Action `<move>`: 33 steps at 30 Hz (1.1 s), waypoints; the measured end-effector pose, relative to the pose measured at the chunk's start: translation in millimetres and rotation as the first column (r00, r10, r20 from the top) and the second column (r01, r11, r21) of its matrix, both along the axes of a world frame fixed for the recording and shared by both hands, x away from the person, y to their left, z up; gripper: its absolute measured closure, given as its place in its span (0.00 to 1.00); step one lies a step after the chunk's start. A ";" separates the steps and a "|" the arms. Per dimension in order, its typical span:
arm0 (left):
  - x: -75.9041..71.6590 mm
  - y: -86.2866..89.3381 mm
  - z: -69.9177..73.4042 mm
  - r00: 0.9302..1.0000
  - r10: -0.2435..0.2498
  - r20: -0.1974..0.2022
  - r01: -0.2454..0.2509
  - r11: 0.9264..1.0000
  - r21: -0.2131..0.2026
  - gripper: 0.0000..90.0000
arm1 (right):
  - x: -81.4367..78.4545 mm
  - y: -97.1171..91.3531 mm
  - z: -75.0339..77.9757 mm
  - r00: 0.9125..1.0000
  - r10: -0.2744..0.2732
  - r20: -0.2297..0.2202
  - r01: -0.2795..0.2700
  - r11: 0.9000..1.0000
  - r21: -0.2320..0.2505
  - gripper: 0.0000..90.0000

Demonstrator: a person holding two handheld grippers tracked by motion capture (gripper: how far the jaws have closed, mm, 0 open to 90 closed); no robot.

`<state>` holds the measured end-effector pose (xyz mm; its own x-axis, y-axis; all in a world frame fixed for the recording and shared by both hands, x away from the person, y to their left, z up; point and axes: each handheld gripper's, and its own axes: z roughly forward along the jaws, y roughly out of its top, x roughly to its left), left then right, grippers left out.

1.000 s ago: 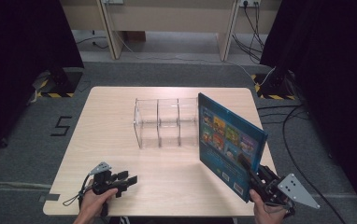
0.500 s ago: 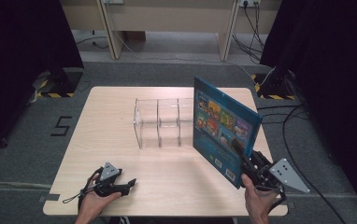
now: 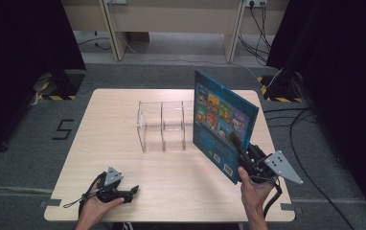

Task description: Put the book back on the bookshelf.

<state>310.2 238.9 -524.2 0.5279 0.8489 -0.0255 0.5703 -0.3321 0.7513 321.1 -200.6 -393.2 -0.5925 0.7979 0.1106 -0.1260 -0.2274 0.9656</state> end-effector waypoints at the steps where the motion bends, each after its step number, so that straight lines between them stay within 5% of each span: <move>1: 0.0 0.0 0.0 1.000 0.000 0.000 0.000 1.000 0.000 0.15 | 1.9 1.6 -0.3 1.000 0.001 -0.002 -0.001 1.000 0.000 0.93; 33: -0.2 0.4 -0.1 1.000 -0.005 -0.001 0.005 1.000 -0.002 0.15 | 43.0 31.8 -9.3 0.998 -0.062 0.012 0.062 0.998 -0.006 0.93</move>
<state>310.0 239.3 -524.3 0.5323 0.8461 -0.0277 0.5694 -0.3337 0.7513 364.2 -168.8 -402.5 -0.5433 0.8337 0.0989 -0.1508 -0.2128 0.9654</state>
